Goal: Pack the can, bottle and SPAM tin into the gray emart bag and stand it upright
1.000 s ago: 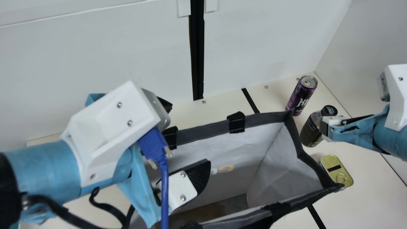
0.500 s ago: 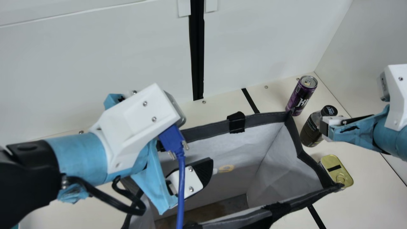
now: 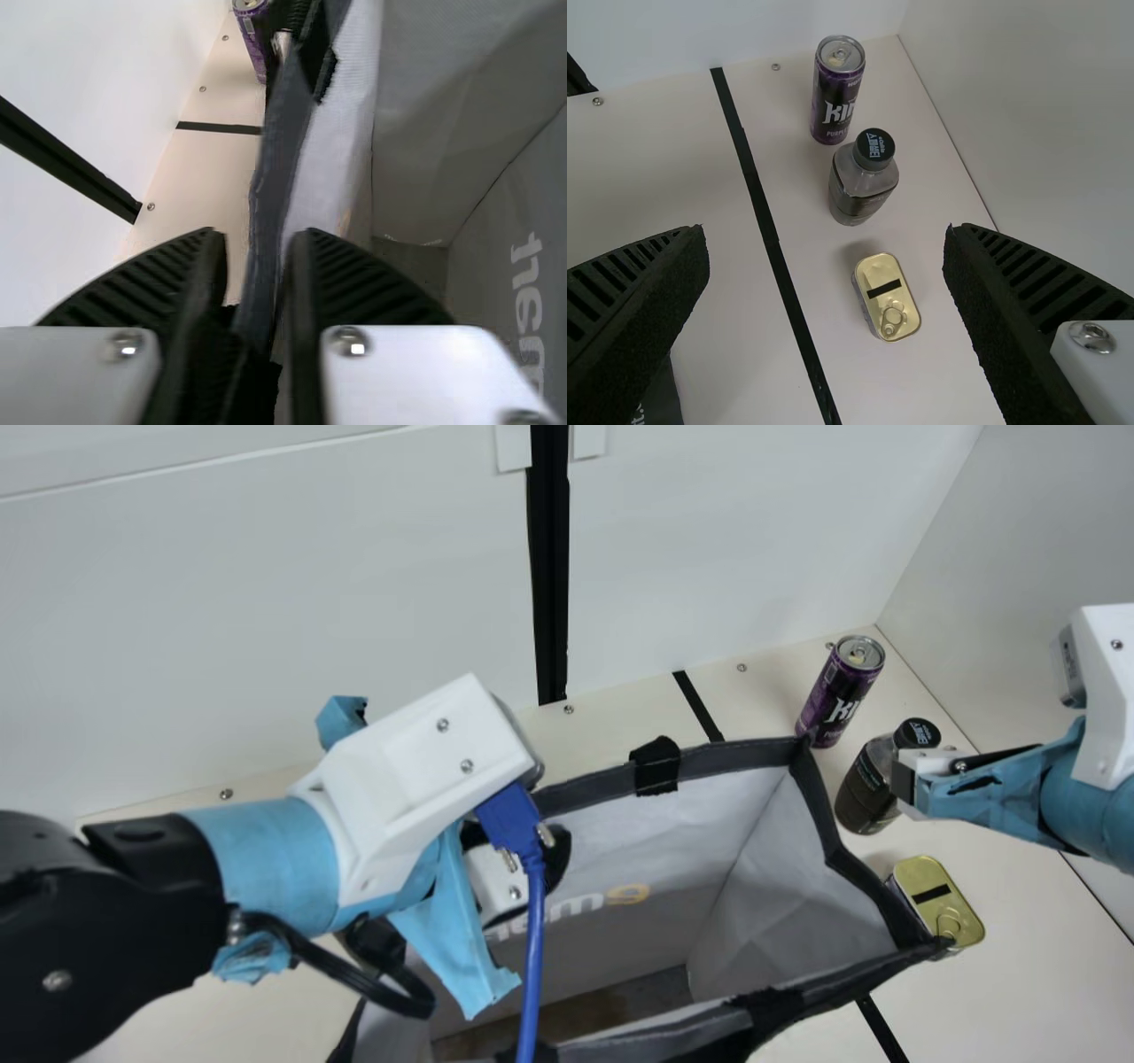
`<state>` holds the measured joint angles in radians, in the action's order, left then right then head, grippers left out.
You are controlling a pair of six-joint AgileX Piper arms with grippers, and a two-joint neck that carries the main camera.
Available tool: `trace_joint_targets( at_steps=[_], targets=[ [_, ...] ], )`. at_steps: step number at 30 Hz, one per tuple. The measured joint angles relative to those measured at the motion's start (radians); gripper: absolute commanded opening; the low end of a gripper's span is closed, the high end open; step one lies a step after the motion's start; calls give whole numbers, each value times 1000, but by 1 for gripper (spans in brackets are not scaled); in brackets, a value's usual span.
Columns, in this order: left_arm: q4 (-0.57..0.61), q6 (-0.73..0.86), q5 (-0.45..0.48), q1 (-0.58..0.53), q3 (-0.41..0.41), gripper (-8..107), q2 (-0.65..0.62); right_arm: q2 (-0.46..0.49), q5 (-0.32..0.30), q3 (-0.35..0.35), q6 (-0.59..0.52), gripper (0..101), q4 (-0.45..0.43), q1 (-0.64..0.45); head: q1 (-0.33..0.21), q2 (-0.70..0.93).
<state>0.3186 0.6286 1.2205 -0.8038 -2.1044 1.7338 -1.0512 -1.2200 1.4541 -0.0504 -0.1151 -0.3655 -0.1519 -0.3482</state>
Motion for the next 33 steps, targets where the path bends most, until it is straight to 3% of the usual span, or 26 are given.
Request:
trace_joint_targets(
  at_steps=[1, 15, 33],
  targets=[
    [-8, -5, 0, -2, -2, -8, 0, 0, 0, 0, 0, 95, 0, 0, 0, 0],
    [-154, -114, 0, -21, -20, -8, -16, 0, 0, 0, 0, 95, 0, 0, 0, 2],
    [-500, -357, 0, -52, -23, -8, -95, 0, 0, 0, 0, 95, 0, 0, 0, 0]
  ],
)
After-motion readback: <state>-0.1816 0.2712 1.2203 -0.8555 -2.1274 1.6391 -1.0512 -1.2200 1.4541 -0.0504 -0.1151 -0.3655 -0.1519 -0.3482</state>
